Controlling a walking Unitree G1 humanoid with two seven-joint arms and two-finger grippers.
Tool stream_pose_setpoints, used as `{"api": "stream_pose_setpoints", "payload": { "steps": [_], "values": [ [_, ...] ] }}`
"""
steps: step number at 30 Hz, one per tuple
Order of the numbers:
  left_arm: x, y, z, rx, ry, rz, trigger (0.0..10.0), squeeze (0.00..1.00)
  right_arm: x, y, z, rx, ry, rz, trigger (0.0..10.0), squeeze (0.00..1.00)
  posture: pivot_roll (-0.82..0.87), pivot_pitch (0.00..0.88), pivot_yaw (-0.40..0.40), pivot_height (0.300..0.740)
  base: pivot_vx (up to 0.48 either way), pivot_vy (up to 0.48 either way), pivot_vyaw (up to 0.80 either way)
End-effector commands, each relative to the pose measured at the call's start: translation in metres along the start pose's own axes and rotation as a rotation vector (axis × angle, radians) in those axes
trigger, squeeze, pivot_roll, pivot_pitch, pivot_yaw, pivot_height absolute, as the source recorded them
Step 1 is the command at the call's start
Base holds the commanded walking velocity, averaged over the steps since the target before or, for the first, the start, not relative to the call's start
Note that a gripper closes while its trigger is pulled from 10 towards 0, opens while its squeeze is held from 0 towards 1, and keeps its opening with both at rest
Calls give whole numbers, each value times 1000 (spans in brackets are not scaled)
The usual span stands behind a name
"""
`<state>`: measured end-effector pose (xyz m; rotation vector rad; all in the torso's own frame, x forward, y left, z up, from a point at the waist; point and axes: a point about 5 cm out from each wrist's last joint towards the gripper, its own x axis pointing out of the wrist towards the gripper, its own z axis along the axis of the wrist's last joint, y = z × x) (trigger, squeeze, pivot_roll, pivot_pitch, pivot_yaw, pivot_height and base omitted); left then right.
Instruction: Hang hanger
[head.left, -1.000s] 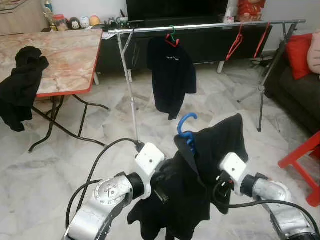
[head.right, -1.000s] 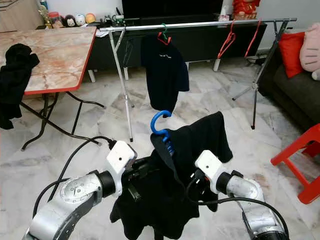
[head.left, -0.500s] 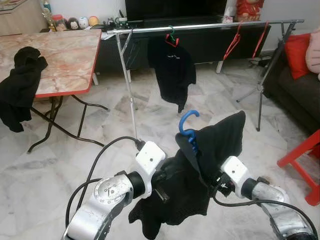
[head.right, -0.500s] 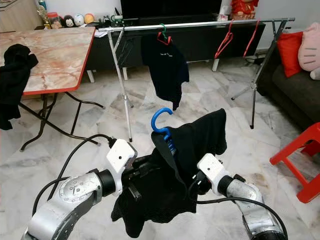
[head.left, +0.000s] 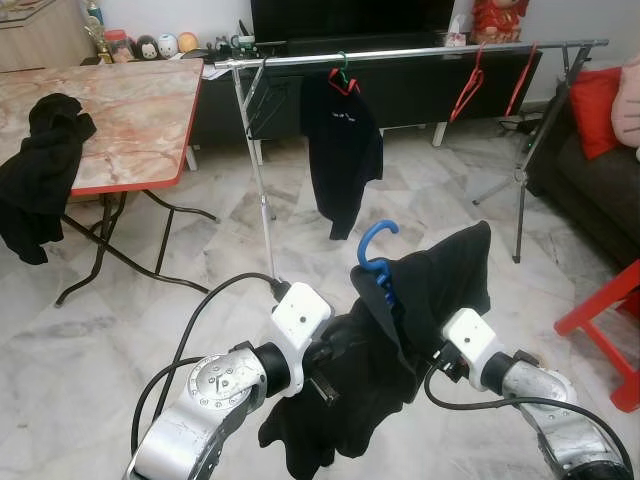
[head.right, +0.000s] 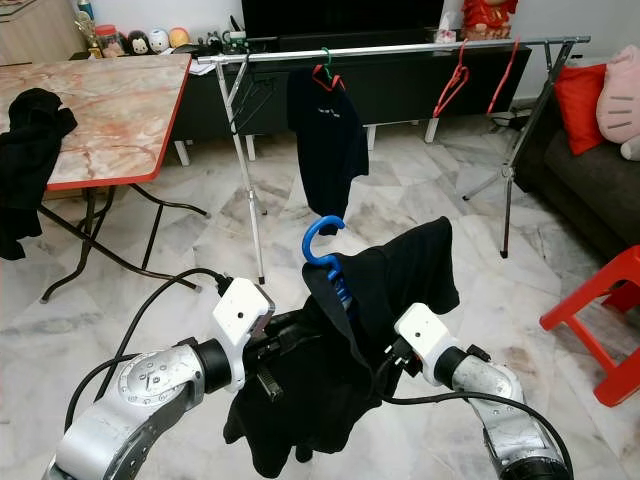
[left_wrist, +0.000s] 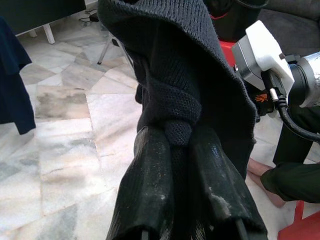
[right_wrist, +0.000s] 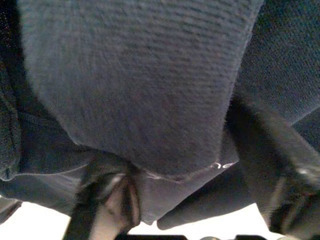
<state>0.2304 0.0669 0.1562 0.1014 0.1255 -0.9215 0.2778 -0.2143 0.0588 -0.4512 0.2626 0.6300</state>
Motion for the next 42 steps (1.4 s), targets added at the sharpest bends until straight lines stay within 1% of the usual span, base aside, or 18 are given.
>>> {"api": "stream_pose_setpoints", "payload": {
  "steps": [1, 20, 26, 28, 32, 33, 34, 38, 42],
  "values": [
    [-1, -3, 14, 25, -63, -12, 10000, 0, 2, -4, 4, 9, -25, -15, 0, 0, -99, 0, -14, 740, 0, 0, 0],
    [-2, -3, 12, 17, -53, -9, 10000, 0, 4, -4, 5, 2, -36, -24, 0, 0, -93, 0, -16, 740, 0, 0, 0],
    [-4, -2, 9, 16, -42, -2, 10000, 0, 6, -2, 6, 1, -40, -19, 0, 0, -88, 0, -16, 740, 0, 0, 0],
    [-7, -1, 5, 28, -15, 7, 10000, 0, 6, -2, 6, -3, -39, -18, 0, 0, -88, 0, -15, 740, 0, 0, 0],
    [-15, 7, -7, 77, 70, 36, 10000, 0, 6, -4, 5, -13, -31, -22, 0, 0, -89, 0, -15, 740, 0, 0, 0],
    [-21, 11, -12, 98, 102, 60, 10000, 0, 6, -5, 6, -13, -31, -23, 0, 0, -89, 0, -15, 740, 0, 0, 0],
    [-21, 11, -12, 98, 102, 60, 10000, 0, 6, -5, 6, -13, -31, -23, 0, 0, -89, 0, -15, 740, 0, 0, 0],
    [-40, 31, -28, 167, 233, 167, 10000, 0, 7, -3, 7, -24, -30, -10, 0, 0, -89, 0, -14, 740, 0, 0, 0],
    [-52, 38, -37, 202, 311, 200, 10000, 0, 9, -2, 8, -27, -29, -7, 0, 0, -82, 0, -16, 740, 0, 0, 0]
  ]
}}
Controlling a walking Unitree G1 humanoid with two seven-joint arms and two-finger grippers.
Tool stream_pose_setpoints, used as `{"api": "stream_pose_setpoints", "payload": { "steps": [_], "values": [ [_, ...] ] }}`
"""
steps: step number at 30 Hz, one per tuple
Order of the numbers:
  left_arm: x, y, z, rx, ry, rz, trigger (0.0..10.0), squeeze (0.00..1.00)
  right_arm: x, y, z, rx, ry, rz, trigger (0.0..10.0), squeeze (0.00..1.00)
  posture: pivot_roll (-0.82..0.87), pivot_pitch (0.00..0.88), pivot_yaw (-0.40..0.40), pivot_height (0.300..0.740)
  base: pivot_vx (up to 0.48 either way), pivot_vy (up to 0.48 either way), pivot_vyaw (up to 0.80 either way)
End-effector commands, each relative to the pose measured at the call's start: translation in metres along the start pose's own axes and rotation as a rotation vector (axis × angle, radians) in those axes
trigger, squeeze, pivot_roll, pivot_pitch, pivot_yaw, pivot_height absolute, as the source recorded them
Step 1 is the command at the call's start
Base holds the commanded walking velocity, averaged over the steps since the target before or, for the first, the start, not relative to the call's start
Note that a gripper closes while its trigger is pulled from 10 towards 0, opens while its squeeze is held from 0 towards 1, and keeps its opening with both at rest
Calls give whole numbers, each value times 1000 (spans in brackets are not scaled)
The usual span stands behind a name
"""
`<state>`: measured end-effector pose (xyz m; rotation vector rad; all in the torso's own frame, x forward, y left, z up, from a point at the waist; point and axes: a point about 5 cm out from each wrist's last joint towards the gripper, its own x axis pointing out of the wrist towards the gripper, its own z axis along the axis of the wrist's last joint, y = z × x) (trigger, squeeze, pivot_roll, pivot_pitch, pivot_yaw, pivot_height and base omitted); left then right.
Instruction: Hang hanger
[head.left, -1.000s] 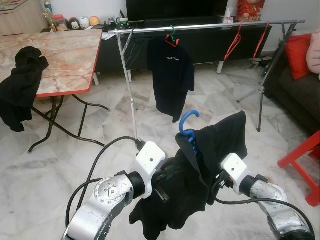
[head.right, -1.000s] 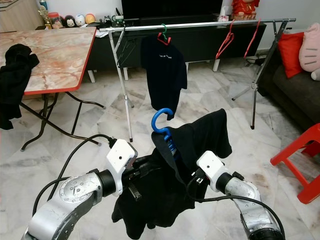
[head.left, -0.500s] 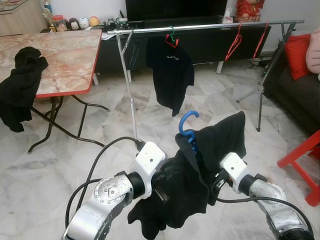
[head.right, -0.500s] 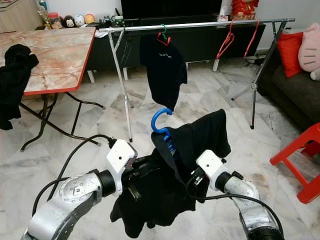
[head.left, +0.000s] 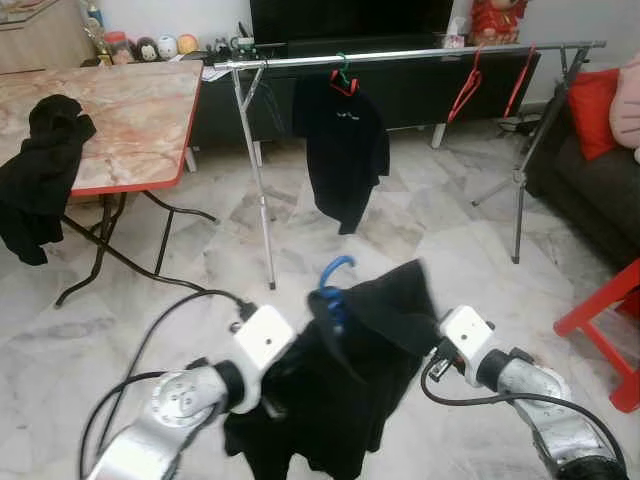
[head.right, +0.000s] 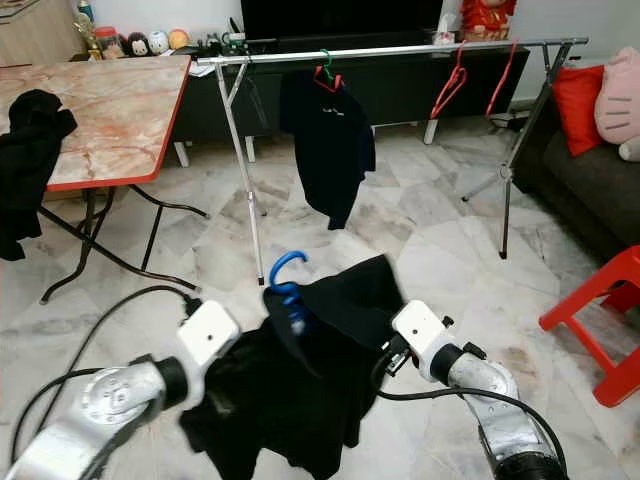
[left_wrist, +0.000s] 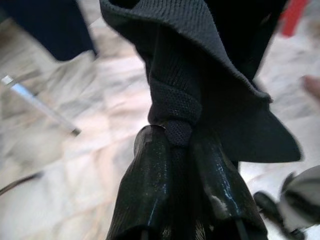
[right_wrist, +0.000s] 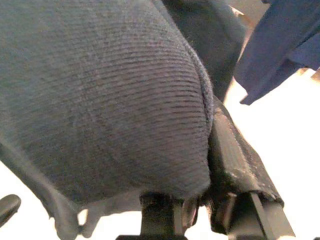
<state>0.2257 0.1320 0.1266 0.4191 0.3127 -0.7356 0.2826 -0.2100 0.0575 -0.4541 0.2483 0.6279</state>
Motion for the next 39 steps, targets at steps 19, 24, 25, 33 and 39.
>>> {"api": "stream_pose_setpoints", "payload": {
  "steps": [19, 24, 25, 33, 39],
  "values": [
    [-59, 1, -25, 148, 109, -352, 10000, 0, 5, -10, 2, -62, 46, 4, 0, 0, -74, 0, -31, 740, 0, 0, 0],
    [-70, -5, -25, 167, 111, -469, 10000, 0, 6, -8, 0, -64, 59, 14, 0, 0, -72, 0, -31, 740, 0, 0, 0],
    [-72, -5, -25, 169, 109, -481, 10000, 0, 5, -8, -1, -63, 64, 16, 0, 0, -74, 0, -31, 740, 0, 0, 0],
    [-78, -15, -24, 189, 94, -585, 10000, 0, 5, -12, -4, -70, 96, 0, 0, 0, -78, 0, -32, 740, 0, 0, 0],
    [-86, -3, -8, 125, -65, -520, 10000, 0, 3, -10, -11, -71, 131, 20, 0, 0, -77, 0, -37, 740, 0, 0, 0]
  ]
}}
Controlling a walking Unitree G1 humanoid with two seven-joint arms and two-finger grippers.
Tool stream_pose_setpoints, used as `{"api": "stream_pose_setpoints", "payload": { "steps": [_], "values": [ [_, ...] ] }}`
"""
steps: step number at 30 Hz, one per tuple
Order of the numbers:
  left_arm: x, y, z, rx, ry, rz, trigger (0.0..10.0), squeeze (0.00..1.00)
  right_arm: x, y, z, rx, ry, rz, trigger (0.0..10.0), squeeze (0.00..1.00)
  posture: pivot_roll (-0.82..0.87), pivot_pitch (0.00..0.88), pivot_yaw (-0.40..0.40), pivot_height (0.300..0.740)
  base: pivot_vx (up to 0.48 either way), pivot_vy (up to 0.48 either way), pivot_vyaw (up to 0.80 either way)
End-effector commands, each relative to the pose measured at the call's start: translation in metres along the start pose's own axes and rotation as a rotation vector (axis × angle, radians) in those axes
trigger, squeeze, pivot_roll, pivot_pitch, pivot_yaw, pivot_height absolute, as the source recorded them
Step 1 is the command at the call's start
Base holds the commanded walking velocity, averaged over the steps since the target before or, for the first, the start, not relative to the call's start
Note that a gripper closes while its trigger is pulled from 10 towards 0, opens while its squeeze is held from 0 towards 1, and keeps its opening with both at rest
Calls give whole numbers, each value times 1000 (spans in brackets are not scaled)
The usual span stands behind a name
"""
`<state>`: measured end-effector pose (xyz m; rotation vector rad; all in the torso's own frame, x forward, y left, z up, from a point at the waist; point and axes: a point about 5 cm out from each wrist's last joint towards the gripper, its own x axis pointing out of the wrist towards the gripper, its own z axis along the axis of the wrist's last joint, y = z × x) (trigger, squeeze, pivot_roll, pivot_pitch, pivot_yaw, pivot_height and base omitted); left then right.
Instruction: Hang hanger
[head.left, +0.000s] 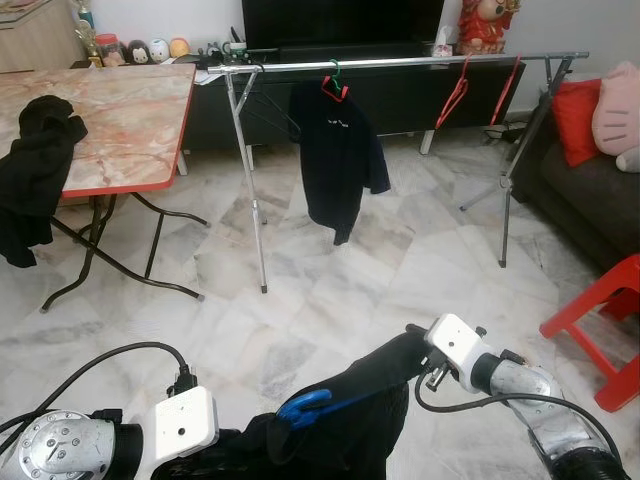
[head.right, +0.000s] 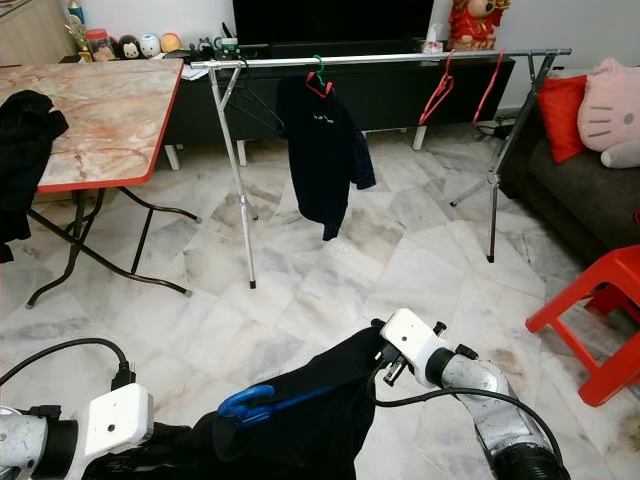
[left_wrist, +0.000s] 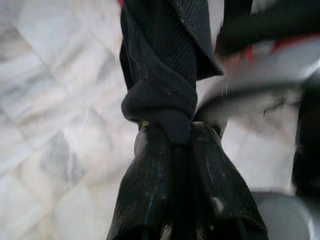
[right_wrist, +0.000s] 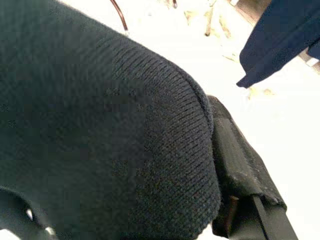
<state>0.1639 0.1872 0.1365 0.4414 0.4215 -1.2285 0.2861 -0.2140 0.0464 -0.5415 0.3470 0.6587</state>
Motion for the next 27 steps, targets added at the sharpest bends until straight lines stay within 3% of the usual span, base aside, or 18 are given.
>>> {"api": "stream_pose_setpoints", "payload": {
  "steps": [1, 5, 13, 14, 15, 17, 23, 27],
  "values": [
    [-7, -1, 17, 60, -85, -22, 10000, 0, -3, -9, -1, -10, 22, -28, 0, 0, -77, 0, -37, 740, 0, 0, 0],
    [-20, 4, 24, 69, -140, 2, 10000, 0, -2, -9, -3, -7, 32, -28, 0, 0, -74, 0, -40, 740, 0, 0, 0],
    [-24, 2, 24, 72, -138, -18, 10000, 0, -1, -9, -3, -7, 34, -30, 0, 0, -74, 0, -40, 740, 0, 0, 0],
    [-19, -4, 7, 95, 56, -86, 10000, 0, -1, -10, -2, -9, 35, -32, 0, 0, -70, 0, -42, 740, 0, 0, 0],
    [-18, -7, -2, 106, 145, -116, 10000, 0, -1, -11, -2, -10, 34, -33, 0, 0, -70, 0, -42, 740, 0, 0, 0],
    [-18, -7, -2, 106, 145, -116, 10000, 0, -1, -11, -2, -10, 34, -33, 0, 0, -70, 0, -42, 740, 0, 0, 0],
    [-15, -7, -18, 167, 295, -133, 10000, 0, -2, -15, -1, -17, 36, -44, 0, 0, -76, 0, -41, 740, 0, 0, 0],
    [-15, -8, -18, 153, 277, -130, 10000, 0, -2, -16, -1, -21, 38, -46, 0, 0, -76, 0, -41, 740, 0, 0, 0]
  ]
}}
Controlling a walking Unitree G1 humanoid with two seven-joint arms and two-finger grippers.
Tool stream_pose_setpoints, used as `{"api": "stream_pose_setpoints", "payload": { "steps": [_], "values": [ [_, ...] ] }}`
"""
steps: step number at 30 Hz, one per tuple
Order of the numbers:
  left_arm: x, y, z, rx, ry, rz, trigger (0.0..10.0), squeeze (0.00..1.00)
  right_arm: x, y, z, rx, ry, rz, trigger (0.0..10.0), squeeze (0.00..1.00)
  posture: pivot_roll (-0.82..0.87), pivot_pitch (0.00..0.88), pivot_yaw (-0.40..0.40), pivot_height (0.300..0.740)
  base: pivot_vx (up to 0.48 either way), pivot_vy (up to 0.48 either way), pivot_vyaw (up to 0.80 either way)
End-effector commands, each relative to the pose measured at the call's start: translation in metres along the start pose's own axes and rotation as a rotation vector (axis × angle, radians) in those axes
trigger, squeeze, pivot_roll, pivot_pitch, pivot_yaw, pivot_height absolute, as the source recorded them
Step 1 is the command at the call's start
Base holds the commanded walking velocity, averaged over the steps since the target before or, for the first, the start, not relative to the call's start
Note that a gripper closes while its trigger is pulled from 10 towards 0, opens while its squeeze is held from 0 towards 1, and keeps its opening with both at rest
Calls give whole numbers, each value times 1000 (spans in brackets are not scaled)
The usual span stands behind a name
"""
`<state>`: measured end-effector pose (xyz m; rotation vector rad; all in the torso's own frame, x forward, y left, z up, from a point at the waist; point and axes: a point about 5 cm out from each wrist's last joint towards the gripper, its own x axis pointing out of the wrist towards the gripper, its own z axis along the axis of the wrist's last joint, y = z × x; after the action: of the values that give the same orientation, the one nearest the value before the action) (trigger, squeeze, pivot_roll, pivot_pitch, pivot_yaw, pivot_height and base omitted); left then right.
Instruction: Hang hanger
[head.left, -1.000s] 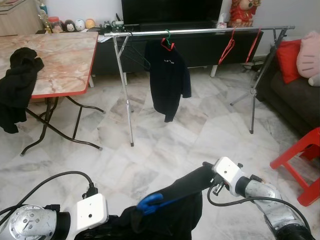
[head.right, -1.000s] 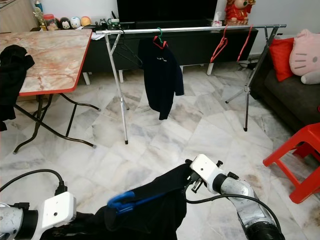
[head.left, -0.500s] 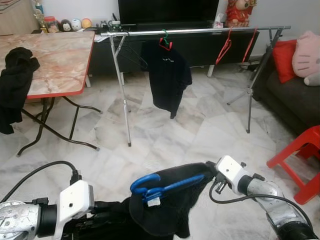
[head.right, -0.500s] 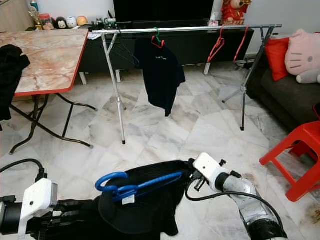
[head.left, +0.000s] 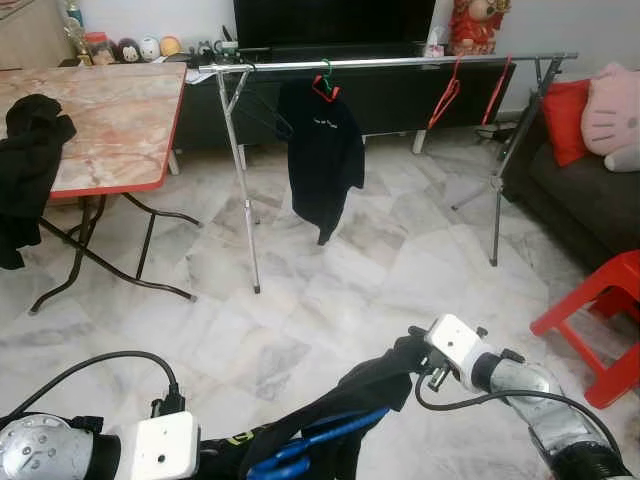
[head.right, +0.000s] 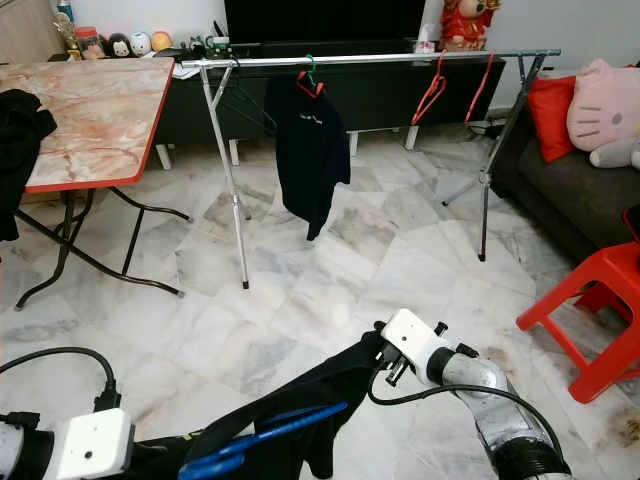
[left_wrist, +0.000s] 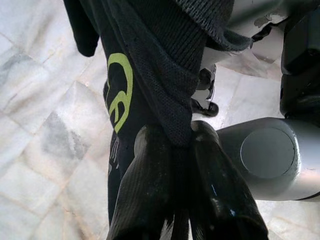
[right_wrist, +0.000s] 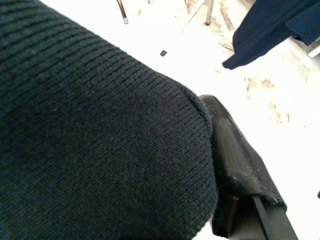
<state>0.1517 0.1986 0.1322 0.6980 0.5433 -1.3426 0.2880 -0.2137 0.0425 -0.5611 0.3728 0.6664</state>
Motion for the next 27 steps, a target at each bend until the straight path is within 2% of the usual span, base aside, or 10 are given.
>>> {"api": "stream_pose_setpoints", "payload": {
  "steps": [1, 4, 5, 7, 9, 18, 19, 23, 24, 27],
  "values": [
    [-5, -1, 3, -37, -46, -5, 10000, 0, -6, -16, 0, -15, 18, -58, 0, 0, -74, 0, -43, 740, 0, 0, 0],
    [-7, -1, 7, -46, -89, 1, 10000, 0, -7, -17, -1, -18, 23, -57, 0, 0, -72, 0, -43, 740, 0, 0, 0],
    [-10, -1, 17, -66, -206, 16, 10000, 0, -7, -16, -4, -21, 33, -55, 0, 0, -74, 0, -44, 740, 0, 0, 0],
    [-13, 0, 24, -71, -279, 27, 10000, 0, -7, -16, -5, -19, 38, -55, 0, 0, -72, 0, -46, 740, 0, 0, 0],
    [-15, 0, 26, -62, -299, 23, 10000, 0, -7, -15, -6, -18, 41, -53, 0, 0, -74, 0, -46, 740, 0, 0, 0],
    [-21, -5, 23, -52, -270, -21, 10000, 0, -13, -17, -17, -11, 85, -60, 0, 0, -73, 0, -46, 740, 0, 0, 0],
    [-22, -9, 18, -52, -213, -50, 10000, 0, -17, -20, -21, -33, 109, -62, 0, 0, -73, 0, -46, 740, 0, 0, 0],
    [-22, -10, 16, -52, -192, -60, 10000, 0, -18, -21, -23, -42, 117, -62, 0, 0, -73, 0, -46, 740, 0, 0, 0],
    [-22, -13, 6, -48, -89, -82, 10000, 0, -23, -32, -23, -50, 132, -91, 0, 0, -73, 0, -45, 740, 0, 0, 0],
    [-23, -14, 2, -45, -45, -93, 10000, 0, -25, -36, -23, -53, 137, -104, 0, 0, -73, 0, -45, 740, 0, 0, 0]
  ]
}}
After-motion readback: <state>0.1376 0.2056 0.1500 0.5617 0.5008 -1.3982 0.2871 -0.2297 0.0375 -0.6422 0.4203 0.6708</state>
